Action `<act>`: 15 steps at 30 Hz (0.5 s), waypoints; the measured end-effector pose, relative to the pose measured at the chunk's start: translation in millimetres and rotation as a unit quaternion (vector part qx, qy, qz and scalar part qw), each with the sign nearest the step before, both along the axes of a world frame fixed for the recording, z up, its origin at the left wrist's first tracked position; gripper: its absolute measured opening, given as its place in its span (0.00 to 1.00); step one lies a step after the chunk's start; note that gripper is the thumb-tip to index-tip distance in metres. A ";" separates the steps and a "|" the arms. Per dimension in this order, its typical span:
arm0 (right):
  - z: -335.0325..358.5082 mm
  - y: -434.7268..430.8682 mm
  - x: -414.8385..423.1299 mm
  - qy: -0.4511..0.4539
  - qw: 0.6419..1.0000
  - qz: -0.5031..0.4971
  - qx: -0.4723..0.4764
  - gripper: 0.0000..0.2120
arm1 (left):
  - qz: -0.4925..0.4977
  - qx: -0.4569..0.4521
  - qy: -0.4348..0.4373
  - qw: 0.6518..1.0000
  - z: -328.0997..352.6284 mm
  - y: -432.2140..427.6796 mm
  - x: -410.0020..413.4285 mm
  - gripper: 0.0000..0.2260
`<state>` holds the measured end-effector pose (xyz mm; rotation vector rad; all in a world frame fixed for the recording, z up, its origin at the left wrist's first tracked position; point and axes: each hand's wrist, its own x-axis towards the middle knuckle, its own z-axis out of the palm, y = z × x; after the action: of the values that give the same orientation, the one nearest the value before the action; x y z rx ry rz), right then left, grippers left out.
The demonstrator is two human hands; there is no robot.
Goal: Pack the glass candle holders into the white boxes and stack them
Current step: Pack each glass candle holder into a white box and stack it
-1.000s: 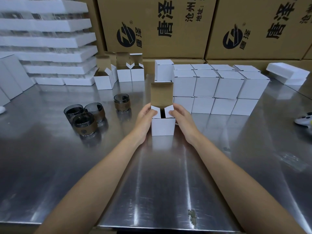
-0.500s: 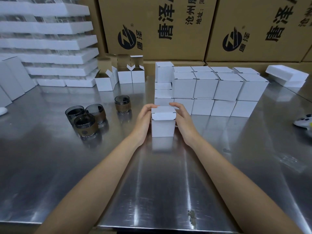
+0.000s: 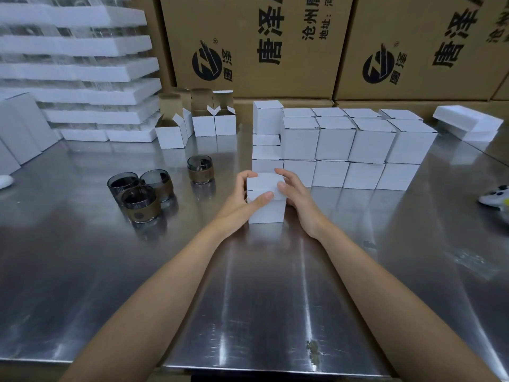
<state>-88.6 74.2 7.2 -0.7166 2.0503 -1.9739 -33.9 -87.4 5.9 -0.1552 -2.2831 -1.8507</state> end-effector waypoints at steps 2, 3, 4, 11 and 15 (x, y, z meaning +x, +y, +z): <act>-1.5 -0.3 -0.1 0.012 1.000 0.002 0.006 0.20 | 0.015 -0.001 0.007 1.000 0.5 2.3 0.5 0.18; -2.4 -0.7 -0.3 0.014 1.000 0.000 0.004 0.19 | 0.022 0.000 0.008 1.000 0.9 2.9 0.5 0.17; -2.9 -1.2 -0.4 0.013 1.000 -0.003 0.002 0.18 | 0.028 -0.001 0.011 1.000 1.2 3.4 0.7 0.16; -3.2 -2.9 -1.8 0.021 1.000 -0.015 0.003 0.14 | 0.041 0.020 0.021 0.999 2.5 6.9 -2.9 0.13; -3.5 -3.1 -2.9 0.019 1.000 -0.006 -0.002 0.15 | 0.020 0.045 0.010 0.999 1.9 5.2 -3.9 0.13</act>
<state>-91.5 71.1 3.8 -0.7505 2.0783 -1.9865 -37.8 -82.2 7.9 -0.1132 -2.1694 -1.9186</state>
